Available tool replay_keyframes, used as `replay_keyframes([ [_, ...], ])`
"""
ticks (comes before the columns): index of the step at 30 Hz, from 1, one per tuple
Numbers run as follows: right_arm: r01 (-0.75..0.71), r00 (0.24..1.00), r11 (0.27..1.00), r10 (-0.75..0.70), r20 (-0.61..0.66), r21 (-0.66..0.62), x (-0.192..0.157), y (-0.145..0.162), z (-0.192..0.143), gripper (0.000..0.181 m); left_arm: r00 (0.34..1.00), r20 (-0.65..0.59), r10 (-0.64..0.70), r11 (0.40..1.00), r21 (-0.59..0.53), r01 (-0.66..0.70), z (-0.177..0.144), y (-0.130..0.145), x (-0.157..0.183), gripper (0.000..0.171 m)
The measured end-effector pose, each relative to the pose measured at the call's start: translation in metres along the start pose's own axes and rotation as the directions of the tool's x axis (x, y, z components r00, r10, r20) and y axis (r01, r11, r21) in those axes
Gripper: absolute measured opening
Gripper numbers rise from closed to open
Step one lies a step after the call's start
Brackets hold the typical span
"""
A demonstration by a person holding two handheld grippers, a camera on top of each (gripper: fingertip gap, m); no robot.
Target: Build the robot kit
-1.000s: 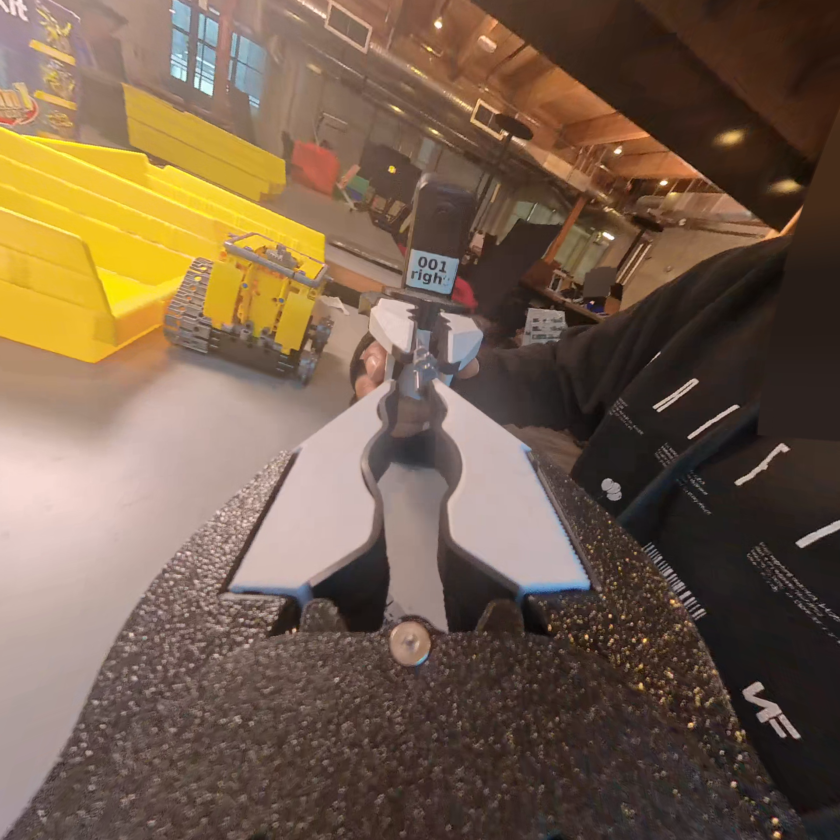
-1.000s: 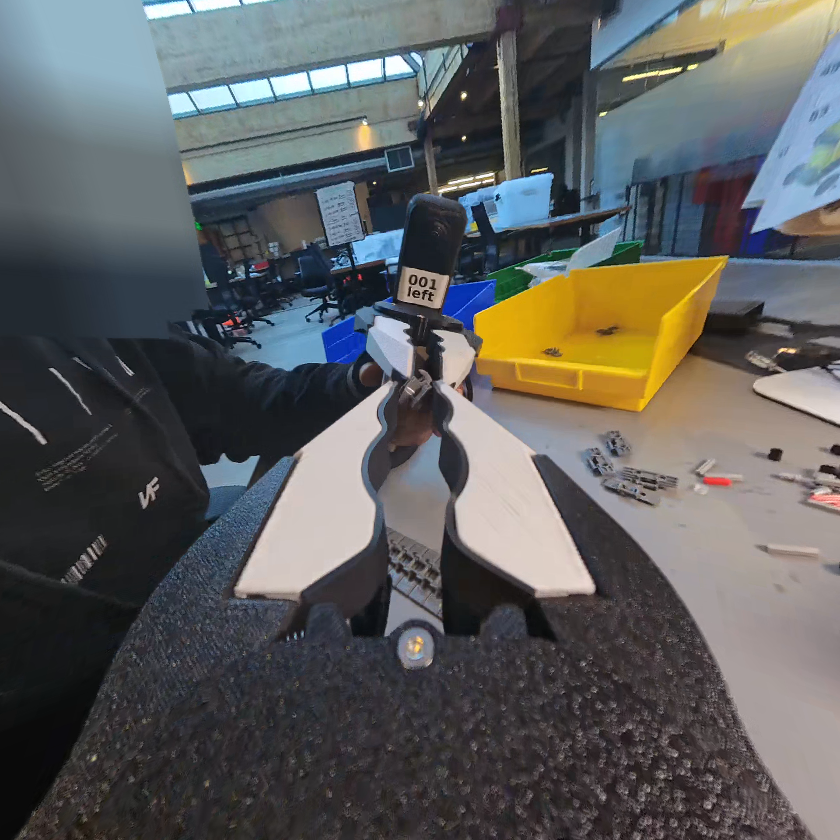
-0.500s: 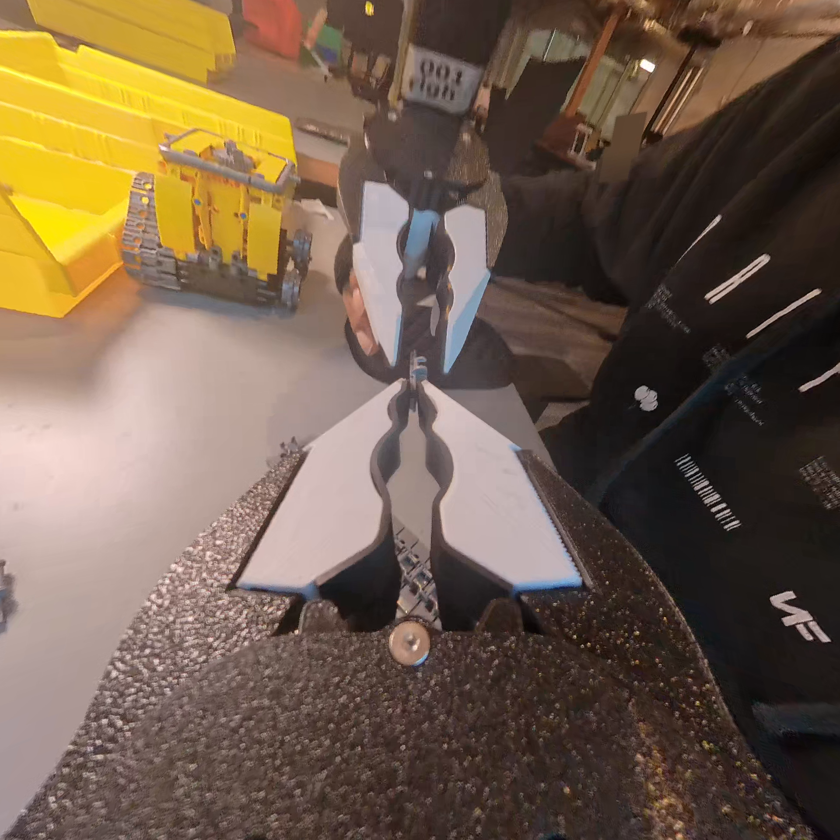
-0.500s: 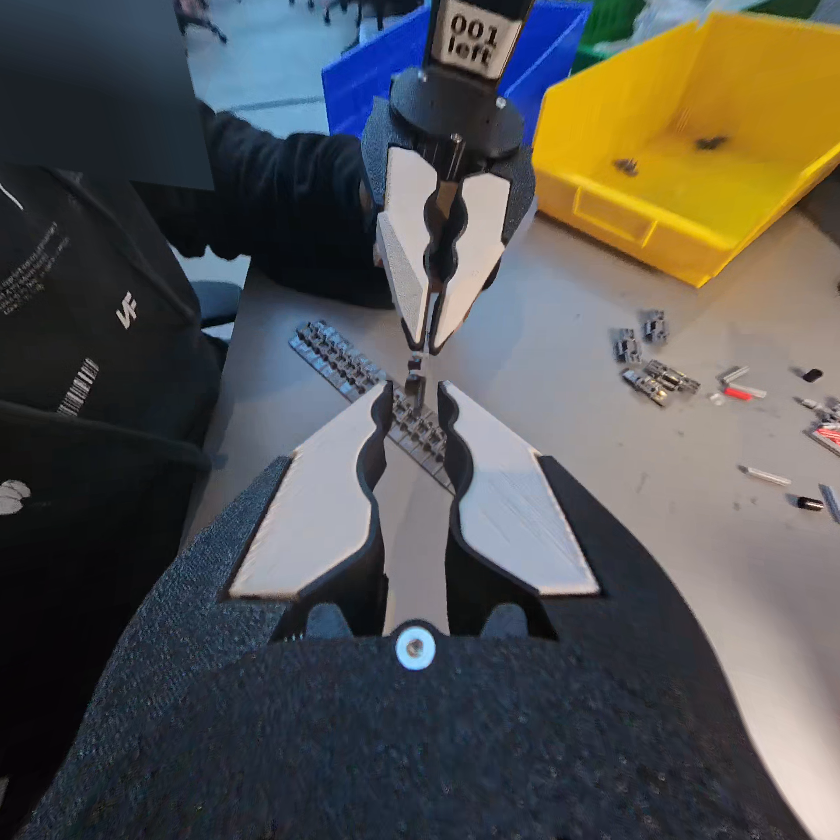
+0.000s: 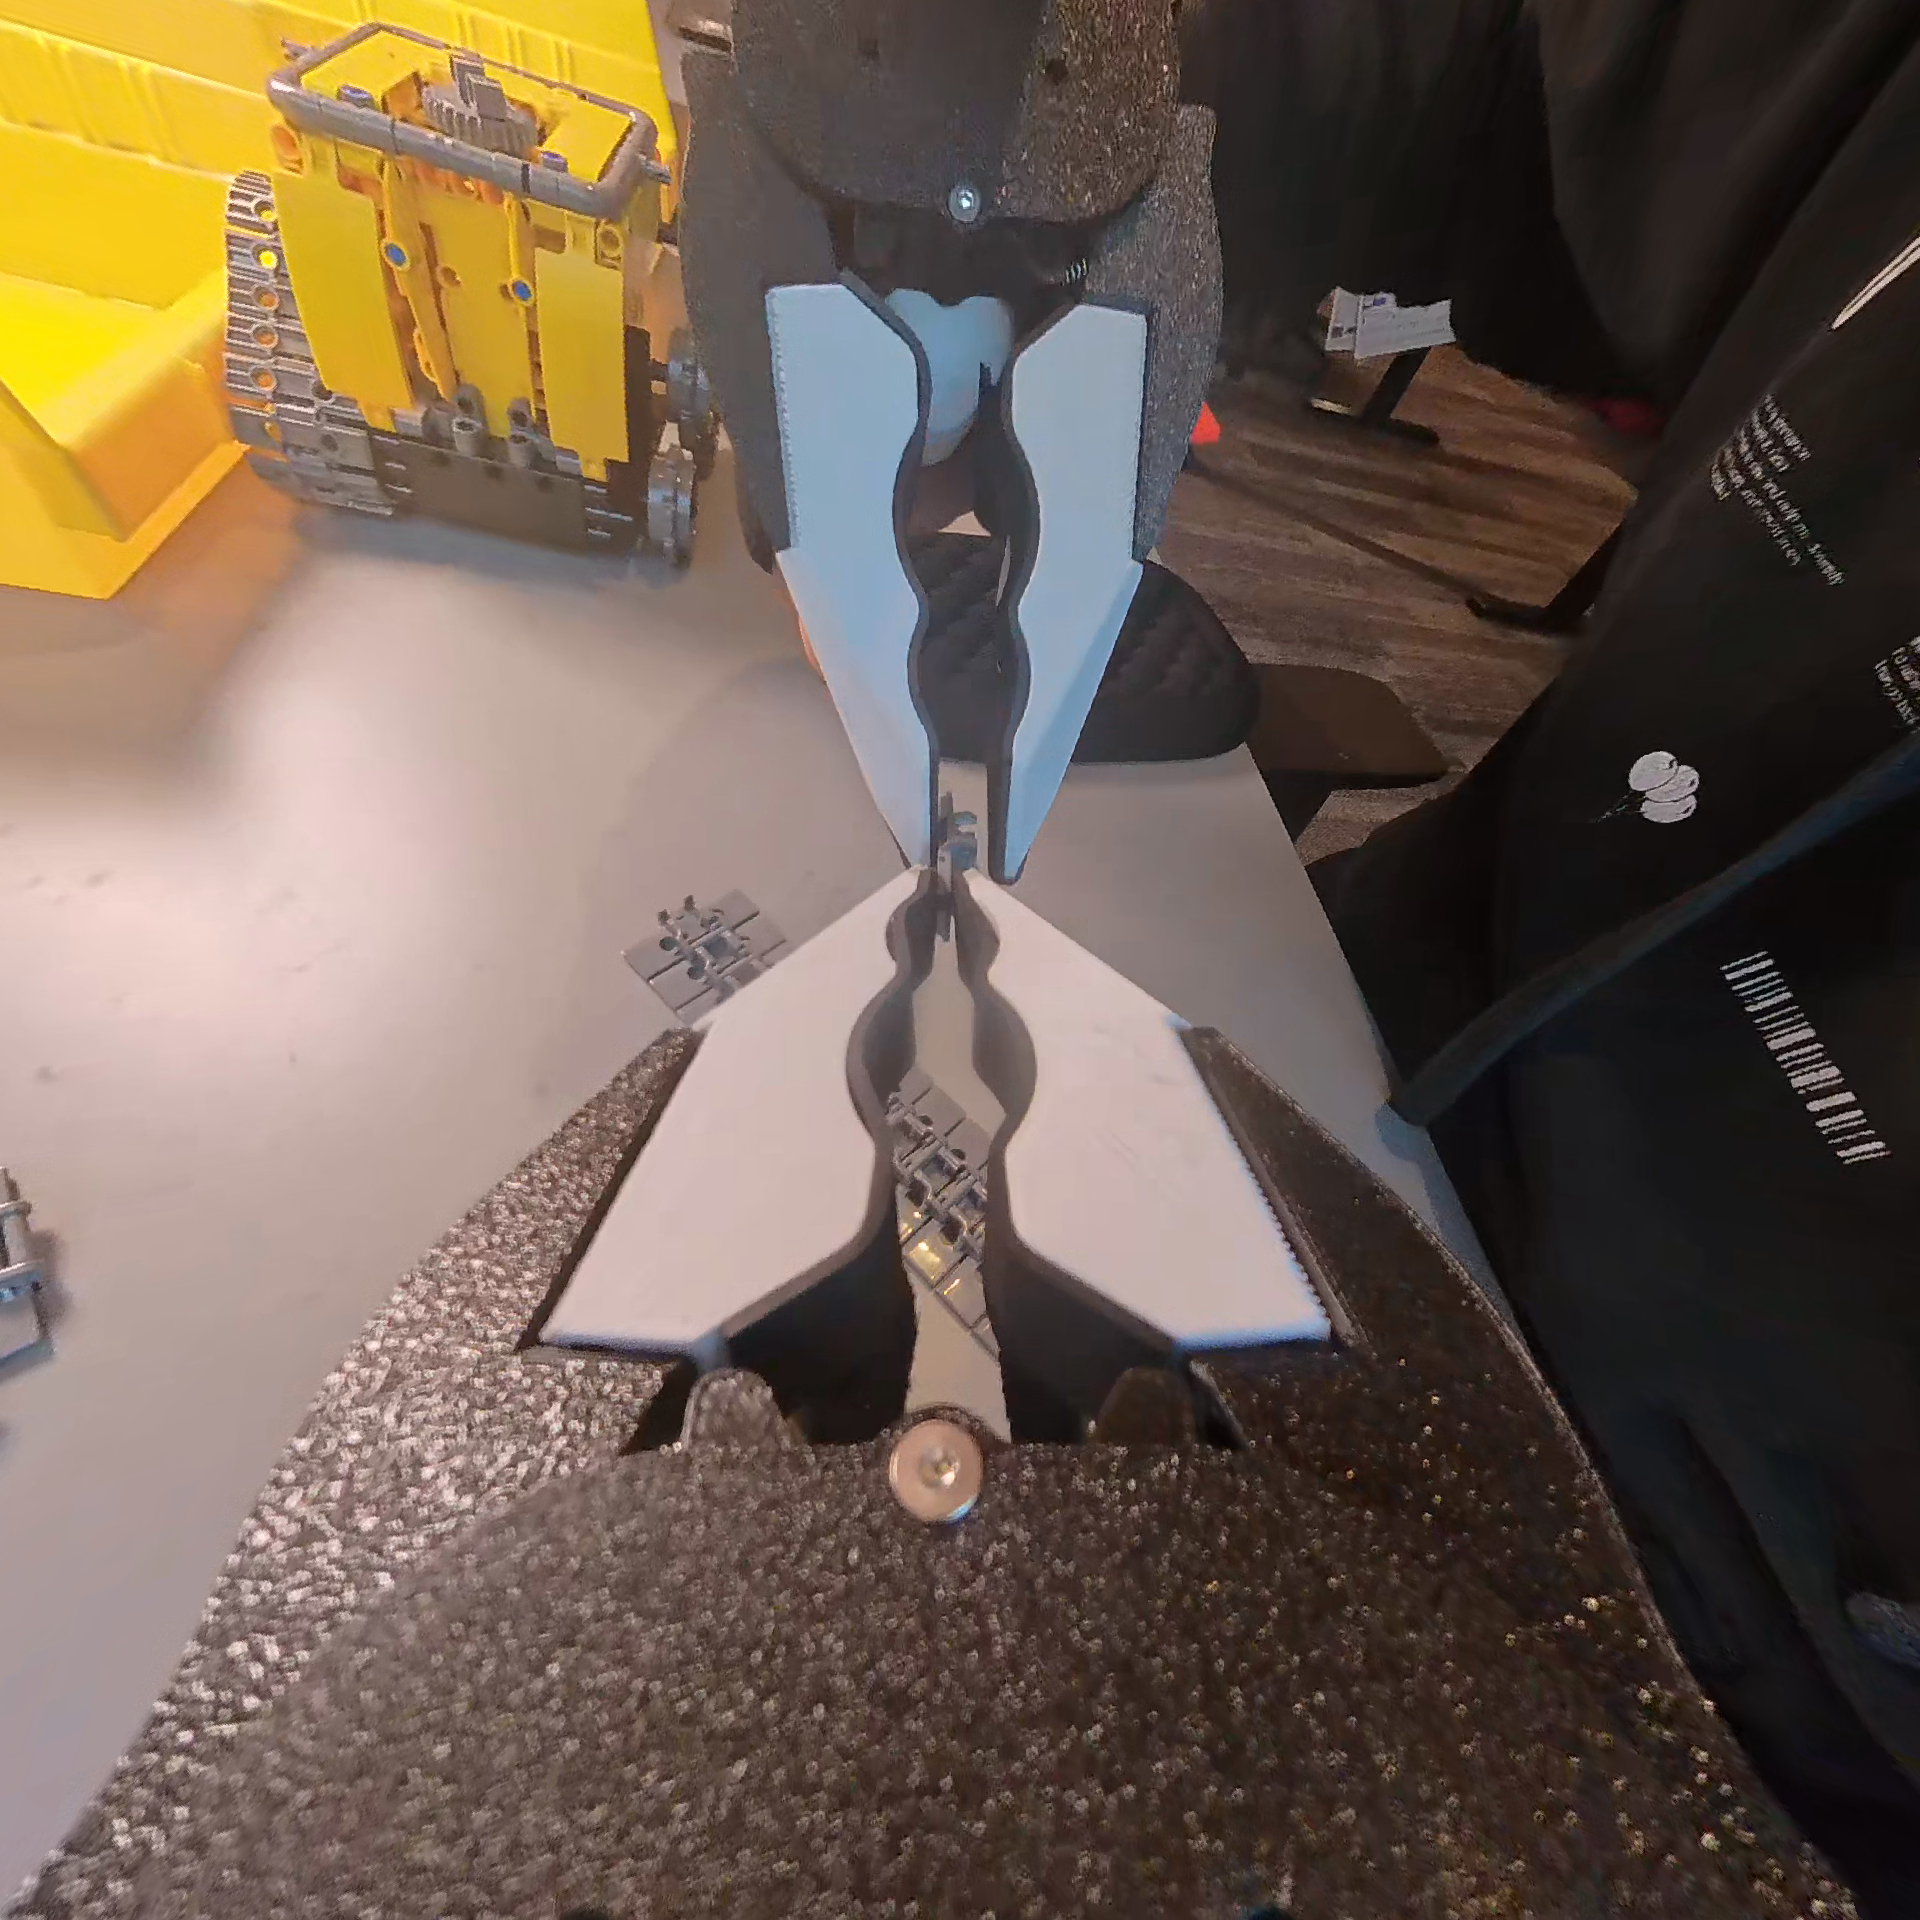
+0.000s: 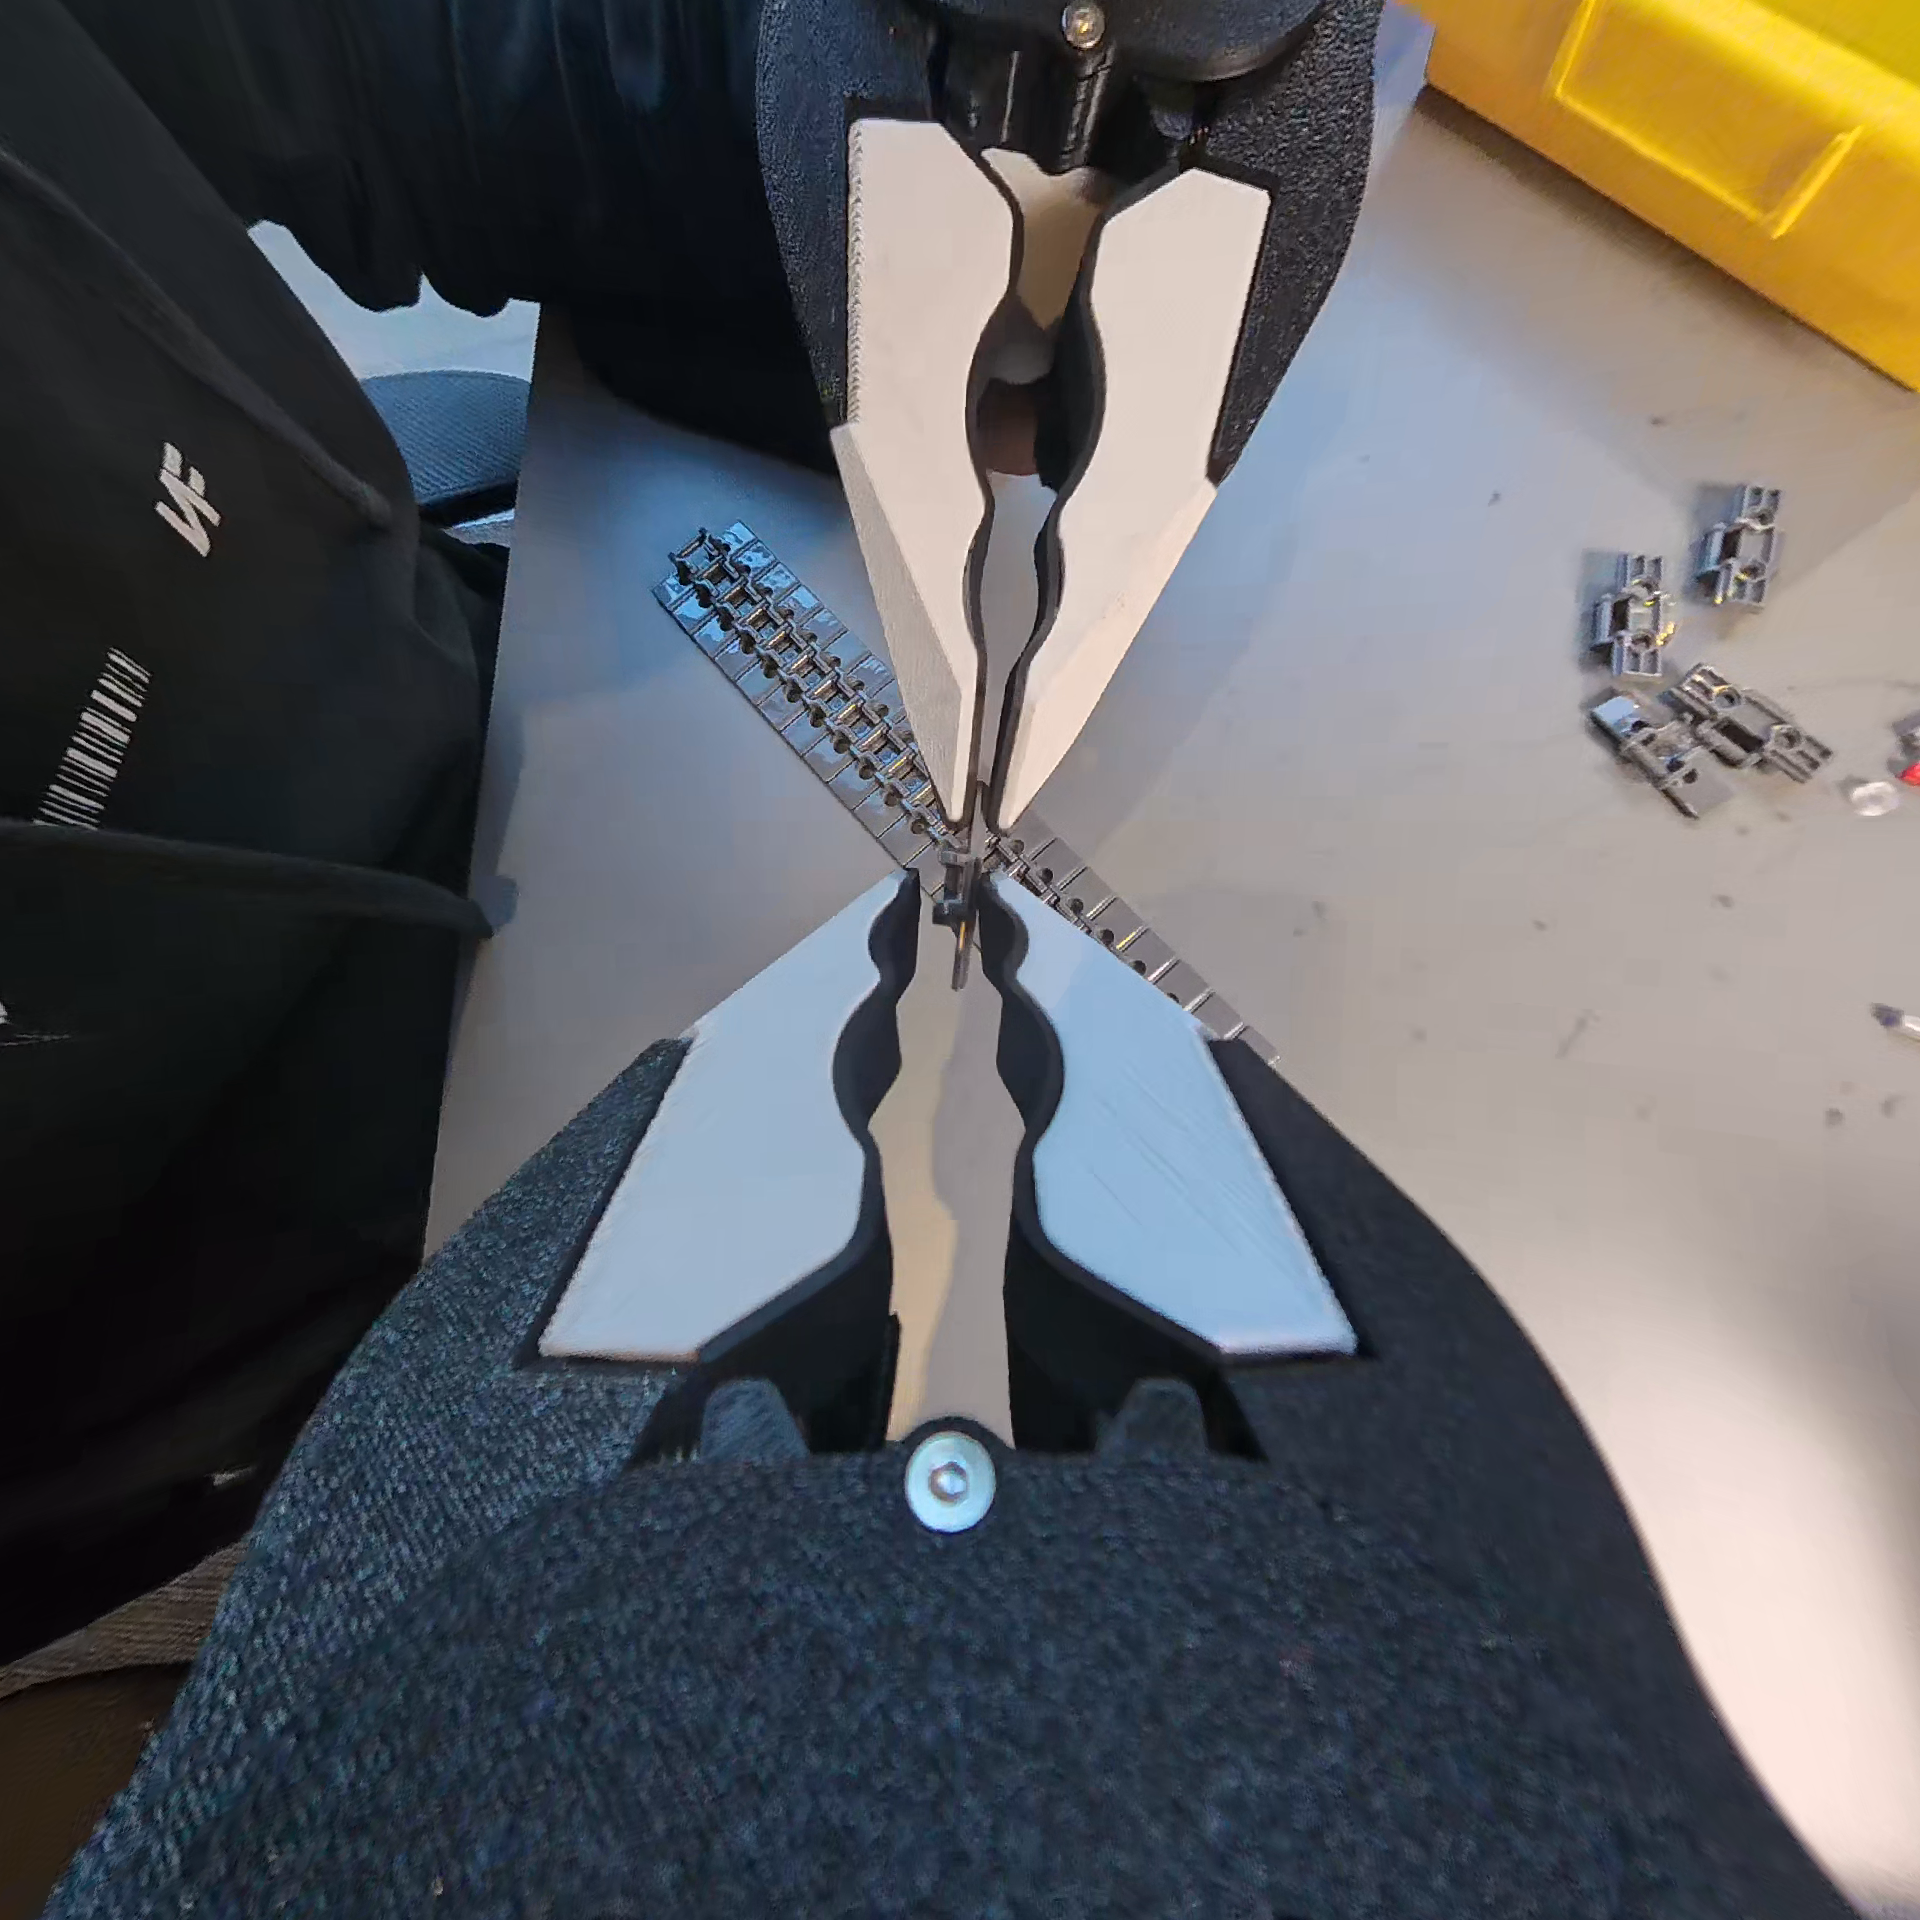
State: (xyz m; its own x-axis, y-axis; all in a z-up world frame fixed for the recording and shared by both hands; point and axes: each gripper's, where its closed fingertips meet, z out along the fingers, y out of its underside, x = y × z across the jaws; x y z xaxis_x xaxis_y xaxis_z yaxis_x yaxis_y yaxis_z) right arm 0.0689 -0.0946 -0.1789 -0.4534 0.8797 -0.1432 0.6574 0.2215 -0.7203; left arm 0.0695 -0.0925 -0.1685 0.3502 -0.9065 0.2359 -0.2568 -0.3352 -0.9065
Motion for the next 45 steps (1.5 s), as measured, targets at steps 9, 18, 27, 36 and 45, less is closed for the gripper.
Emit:
replay_keyframes([
  [9, -0.038, 0.999, 0.999, 0.037, -0.037, -0.018, 0.01, 0.003, 0.003, 0.007, 0.999, 0.047, -0.008, 1.0, -0.018, 0.008, 0.002, 0.004, -0.006, 0.001],
  [18, -0.591, 0.792, 0.806, 0.585, -0.177, 0.019, 0.074, 0.054, -0.008, 0.007, 0.946, 0.321, -0.037, 0.975, -0.195, 0.104, 0.022, 0.04, -0.043, 0.024],
  [27, -0.715, 0.688, 0.697, 0.714, -0.129, 0.04, 0.073, 0.067, 0.007, 0.007, 0.916, 0.399, 0.043, 0.942, -0.322, 0.096, 0.035, 0.061, -0.048, 0.026],
  [36, -0.678, 0.716, 0.735, 0.666, -0.208, 0.018, 0.074, 0.069, 0.007, 0.007, 0.897, 0.437, 0.067, 0.94, -0.328, 0.09, 0.036, 0.061, -0.049, 0.023],
  [45, -0.59, 0.795, 0.8, 0.552, -0.252, -0.111, 0.073, 0.072, 0.007, 0.008, 0.892, 0.447, 0.069, 0.941, -0.326, 0.091, 0.036, 0.061, -0.049, 0.022],
])
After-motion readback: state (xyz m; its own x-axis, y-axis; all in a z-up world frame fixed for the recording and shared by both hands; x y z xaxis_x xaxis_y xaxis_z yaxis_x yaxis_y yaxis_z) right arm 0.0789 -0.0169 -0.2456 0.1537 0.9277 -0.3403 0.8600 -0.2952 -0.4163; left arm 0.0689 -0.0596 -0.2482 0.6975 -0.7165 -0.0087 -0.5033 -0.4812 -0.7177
